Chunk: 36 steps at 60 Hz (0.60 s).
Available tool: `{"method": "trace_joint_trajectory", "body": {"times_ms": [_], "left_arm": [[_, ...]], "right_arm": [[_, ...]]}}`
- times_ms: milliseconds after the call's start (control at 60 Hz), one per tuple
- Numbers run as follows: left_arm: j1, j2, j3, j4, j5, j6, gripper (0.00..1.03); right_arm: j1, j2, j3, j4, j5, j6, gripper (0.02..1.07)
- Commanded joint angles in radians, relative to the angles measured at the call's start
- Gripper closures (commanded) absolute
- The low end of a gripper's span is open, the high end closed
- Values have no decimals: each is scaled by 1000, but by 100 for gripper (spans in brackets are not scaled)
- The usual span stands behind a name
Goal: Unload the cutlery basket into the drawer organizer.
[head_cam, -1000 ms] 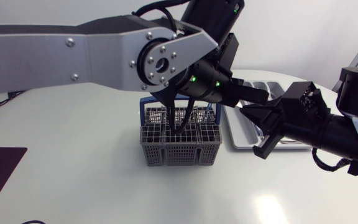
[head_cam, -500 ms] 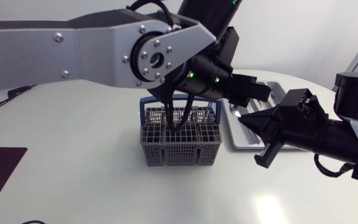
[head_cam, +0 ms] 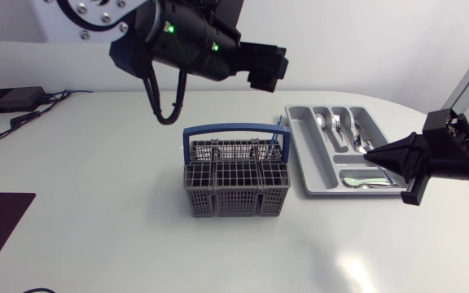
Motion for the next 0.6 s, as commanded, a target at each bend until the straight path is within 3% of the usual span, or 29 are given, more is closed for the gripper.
{"method": "trace_joint_trajectory", "body": {"times_ms": [0, 350, 583], "left_arm": [[13, -13, -7, -37, -21, 74, 6], [74, -108, -196, -100, -58, 210, 5], [88, -201, -332, -103, -69, 284, 5]], "right_arm": [[-36, 77, 62, -61, -17, -176, 101], [-90, 396, 277, -217, 77, -511, 101], [-87, 570, 361, -197, 200, -614, 101]]}}
